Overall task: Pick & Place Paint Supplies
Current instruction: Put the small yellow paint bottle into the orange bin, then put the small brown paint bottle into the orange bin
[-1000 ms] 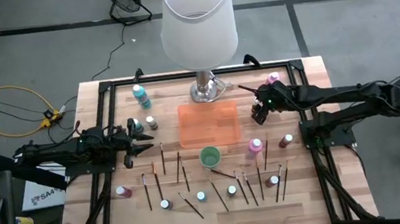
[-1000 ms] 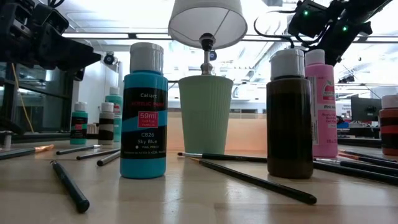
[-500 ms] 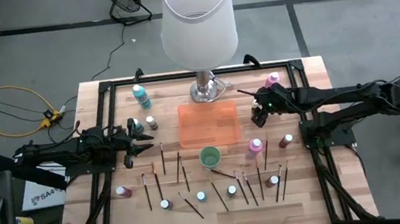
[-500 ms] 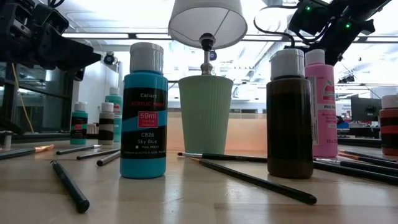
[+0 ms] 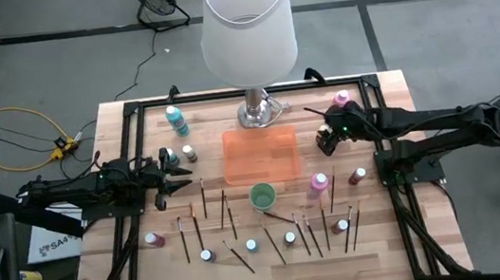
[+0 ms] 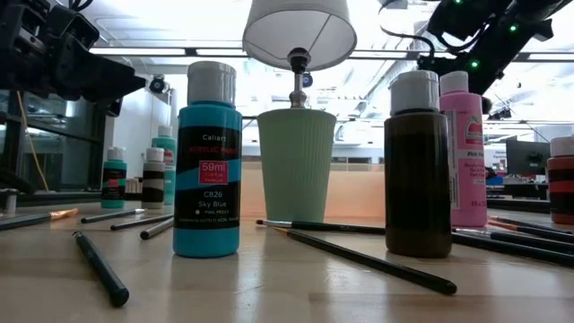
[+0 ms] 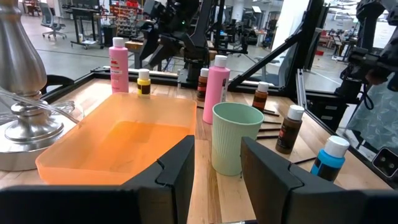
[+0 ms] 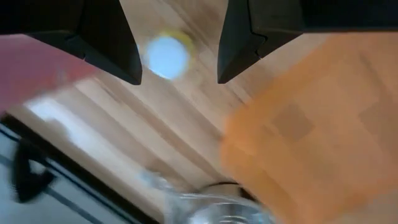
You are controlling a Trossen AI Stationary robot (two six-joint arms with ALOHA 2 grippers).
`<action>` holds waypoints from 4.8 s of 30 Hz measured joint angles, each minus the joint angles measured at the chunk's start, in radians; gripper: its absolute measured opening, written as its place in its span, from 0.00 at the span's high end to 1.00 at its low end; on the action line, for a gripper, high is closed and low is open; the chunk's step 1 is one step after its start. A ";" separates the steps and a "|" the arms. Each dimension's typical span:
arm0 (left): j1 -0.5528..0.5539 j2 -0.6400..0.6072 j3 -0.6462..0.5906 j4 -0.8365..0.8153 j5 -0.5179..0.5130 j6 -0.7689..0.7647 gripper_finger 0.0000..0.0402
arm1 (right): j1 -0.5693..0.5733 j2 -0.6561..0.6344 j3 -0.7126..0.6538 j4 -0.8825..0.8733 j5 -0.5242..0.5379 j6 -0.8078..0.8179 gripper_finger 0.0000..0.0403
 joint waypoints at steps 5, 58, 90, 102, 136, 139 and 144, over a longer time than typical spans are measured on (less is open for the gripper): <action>0.000 0.000 0.000 0.000 0.000 0.000 0.69 | -0.009 -0.019 0.000 -0.109 -0.039 0.029 0.49; 0.000 0.000 0.000 0.000 0.000 0.000 0.69 | -0.090 0.117 -0.060 0.155 -0.136 -0.030 0.71; 0.000 0.000 0.000 0.000 0.000 0.000 0.69 | -0.081 0.441 0.370 0.149 -0.444 -0.469 0.70; 0.000 0.000 0.000 0.000 0.000 0.000 0.69 | -0.107 0.593 0.370 0.203 -0.427 -0.487 0.70; 0.000 0.000 0.000 0.000 0.000 0.000 0.69 | -0.108 0.591 0.296 0.288 -0.280 -0.381 0.54; 0.000 0.000 0.000 0.000 0.000 0.000 0.69 | -0.107 0.567 0.297 0.286 -0.279 -0.380 0.54; 0.000 0.000 0.000 0.000 0.000 0.000 0.69 | -0.106 0.520 0.298 0.246 -0.284 -0.379 0.54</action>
